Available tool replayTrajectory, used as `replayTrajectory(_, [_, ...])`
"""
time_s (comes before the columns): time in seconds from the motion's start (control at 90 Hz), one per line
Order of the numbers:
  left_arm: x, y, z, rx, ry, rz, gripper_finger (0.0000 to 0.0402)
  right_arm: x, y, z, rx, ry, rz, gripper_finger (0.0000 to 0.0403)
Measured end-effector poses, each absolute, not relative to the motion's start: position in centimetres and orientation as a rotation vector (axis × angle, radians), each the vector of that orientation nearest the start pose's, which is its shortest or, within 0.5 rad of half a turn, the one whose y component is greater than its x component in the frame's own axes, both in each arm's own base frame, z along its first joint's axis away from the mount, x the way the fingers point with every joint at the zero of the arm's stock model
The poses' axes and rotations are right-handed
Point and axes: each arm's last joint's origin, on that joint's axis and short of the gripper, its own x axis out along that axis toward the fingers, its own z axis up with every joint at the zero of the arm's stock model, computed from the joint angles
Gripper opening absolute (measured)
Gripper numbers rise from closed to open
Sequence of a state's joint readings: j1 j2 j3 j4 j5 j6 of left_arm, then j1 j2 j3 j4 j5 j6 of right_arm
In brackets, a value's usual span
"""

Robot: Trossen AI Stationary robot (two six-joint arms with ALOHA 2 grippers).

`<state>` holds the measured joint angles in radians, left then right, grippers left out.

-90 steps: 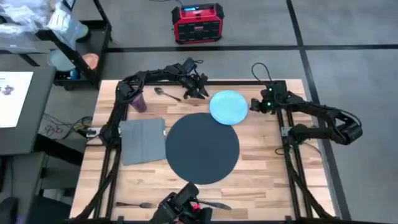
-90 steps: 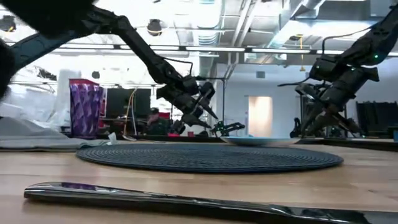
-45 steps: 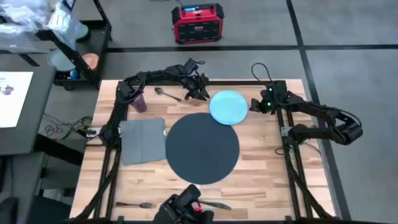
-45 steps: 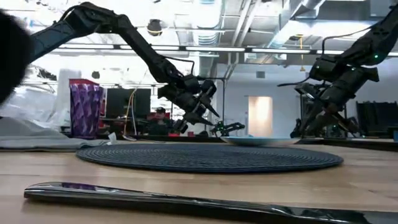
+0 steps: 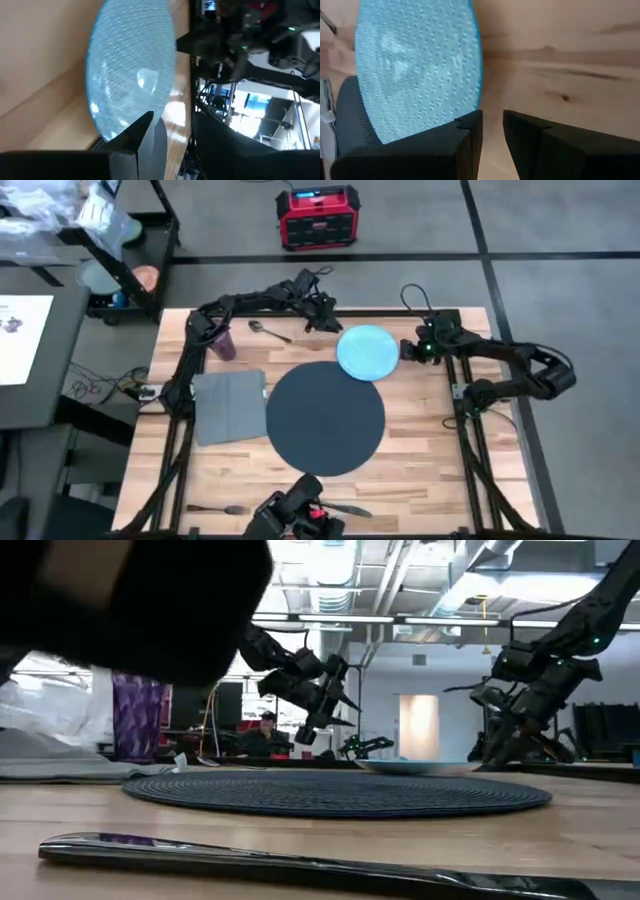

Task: Set table place
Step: Put the blue patterned plate on the dark blue table mat

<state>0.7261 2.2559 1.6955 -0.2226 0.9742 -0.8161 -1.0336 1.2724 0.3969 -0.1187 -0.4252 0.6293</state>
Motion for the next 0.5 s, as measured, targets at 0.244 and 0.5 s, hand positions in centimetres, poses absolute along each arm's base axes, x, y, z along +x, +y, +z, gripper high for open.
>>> replayTrajectory(0.244, [37.94, 30.42, 16.98, -1.360, 0.608, -0.050, 0.0120, 11.29, -16.49, 12.97, 1.259, 0.532, -0.769, 0.0066])
replayTrajectory(0.5, [37.95, 30.42, 17.00, -1.342, 0.606, -0.056, 0.0120, 11.51, -16.56, 12.13, 1.302, 0.562, -0.763, 0.0066])
